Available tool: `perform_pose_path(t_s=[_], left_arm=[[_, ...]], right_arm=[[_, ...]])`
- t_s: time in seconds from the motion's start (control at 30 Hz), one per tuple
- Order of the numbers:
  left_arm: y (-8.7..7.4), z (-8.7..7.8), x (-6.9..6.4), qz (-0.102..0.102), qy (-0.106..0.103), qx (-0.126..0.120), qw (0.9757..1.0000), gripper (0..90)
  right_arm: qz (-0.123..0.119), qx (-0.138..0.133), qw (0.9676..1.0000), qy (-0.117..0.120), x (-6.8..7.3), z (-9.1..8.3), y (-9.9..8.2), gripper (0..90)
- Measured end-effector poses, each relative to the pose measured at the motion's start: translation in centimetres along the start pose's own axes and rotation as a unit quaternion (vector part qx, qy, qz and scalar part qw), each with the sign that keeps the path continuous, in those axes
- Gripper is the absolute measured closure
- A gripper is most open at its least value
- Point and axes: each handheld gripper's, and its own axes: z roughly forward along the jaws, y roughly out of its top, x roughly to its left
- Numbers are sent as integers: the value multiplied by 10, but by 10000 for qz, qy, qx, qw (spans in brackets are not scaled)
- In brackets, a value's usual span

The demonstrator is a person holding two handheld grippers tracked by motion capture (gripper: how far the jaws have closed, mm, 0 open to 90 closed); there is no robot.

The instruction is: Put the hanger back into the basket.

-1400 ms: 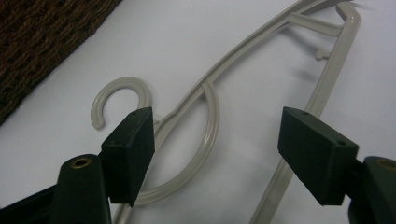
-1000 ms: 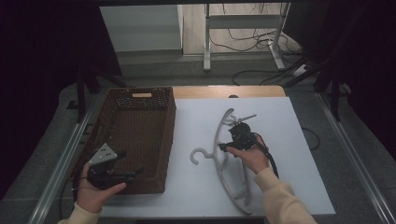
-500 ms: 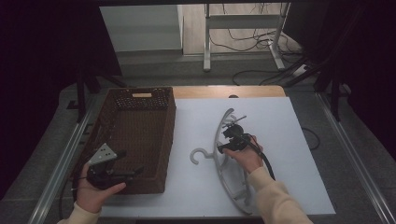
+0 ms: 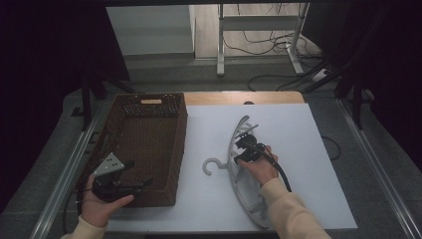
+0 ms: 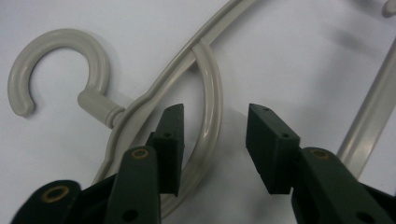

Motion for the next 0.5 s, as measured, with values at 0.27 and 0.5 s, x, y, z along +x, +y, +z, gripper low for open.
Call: perform_pose_path(t_s=[0.27,0.5], left_arm=[[0,-1,1,-3,3,-16,10000,153],[0,-1,1,0,5,-20,10000,153]], right_arm=[[78,174,9998,35,2,4,1,679],[99,246,9996,1,4,4,2,735]])
